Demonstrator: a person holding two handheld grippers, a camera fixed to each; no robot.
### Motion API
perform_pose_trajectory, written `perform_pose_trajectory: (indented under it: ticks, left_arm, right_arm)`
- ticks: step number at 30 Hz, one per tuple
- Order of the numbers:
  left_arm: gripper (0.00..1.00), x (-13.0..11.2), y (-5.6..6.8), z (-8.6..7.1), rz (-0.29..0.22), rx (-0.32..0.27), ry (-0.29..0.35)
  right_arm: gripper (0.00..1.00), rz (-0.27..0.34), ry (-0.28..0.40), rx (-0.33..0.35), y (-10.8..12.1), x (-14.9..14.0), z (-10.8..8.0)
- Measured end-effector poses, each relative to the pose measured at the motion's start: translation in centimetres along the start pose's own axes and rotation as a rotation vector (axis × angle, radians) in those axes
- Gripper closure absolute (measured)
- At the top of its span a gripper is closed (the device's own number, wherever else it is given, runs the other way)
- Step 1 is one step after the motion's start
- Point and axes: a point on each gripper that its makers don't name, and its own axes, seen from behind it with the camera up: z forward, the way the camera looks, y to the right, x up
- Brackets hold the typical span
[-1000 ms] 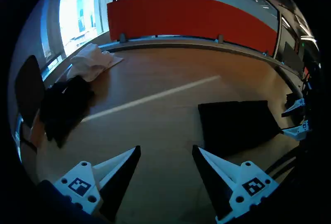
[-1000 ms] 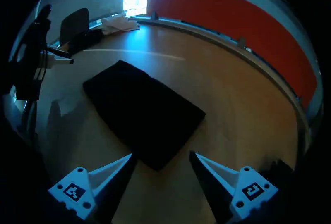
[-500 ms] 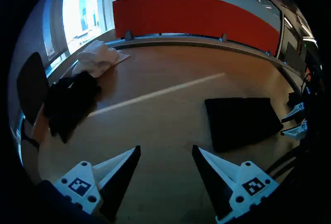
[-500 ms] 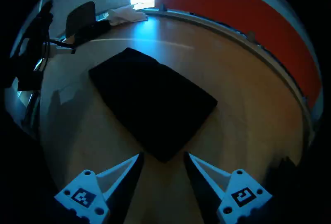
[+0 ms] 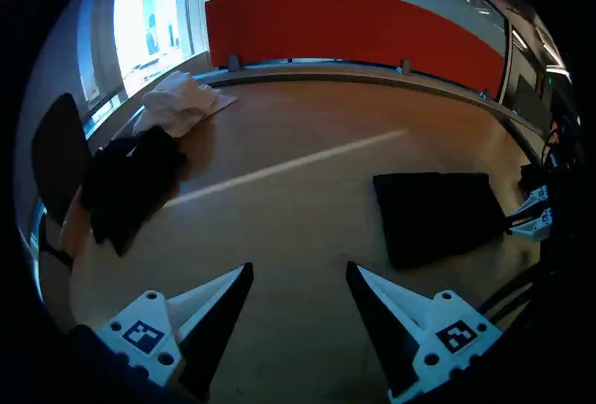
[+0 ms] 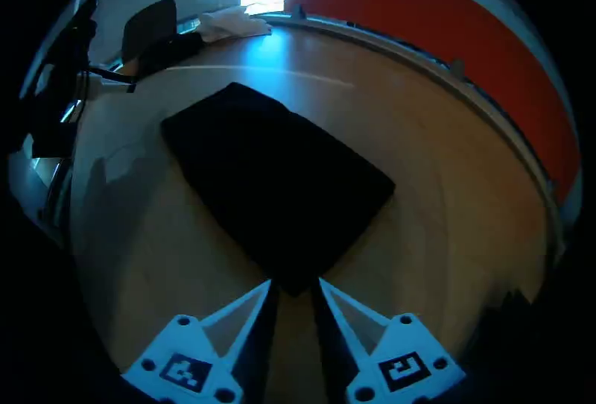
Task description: Fold towel
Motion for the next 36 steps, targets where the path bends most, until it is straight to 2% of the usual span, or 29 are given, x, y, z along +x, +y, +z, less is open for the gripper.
perform_pose_trajectory:
  ticks: [6, 10, 20, 36]
  left_arm:
    - [0.08, 0.0, -0.3, 0.0, 0.002, 0.002, 0.0]
    - [0.08, 0.1, -0.5, 0.0, 0.002, 0.003, 0.0]
    - [0.08, 0.1, -0.7, -0.1, 0.003, 0.003, -0.001]
    - [0.08, 0.4, -0.9, -0.2, 0.002, 0.002, 0.004]
  right_arm:
    - [0.87, 0.001, 0.004, 0.007, -0.2, 0.1, 0.0]
    - [0.94, -0.003, 0.014, 0.003, -0.1, 0.6, -0.1]
    - [0.94, -0.02, 0.042, -0.012, -0.1, 2.3, -0.9]
    - [0.95, -0.052, 0.133, -0.062, 1.1, 7.0, -4.9]
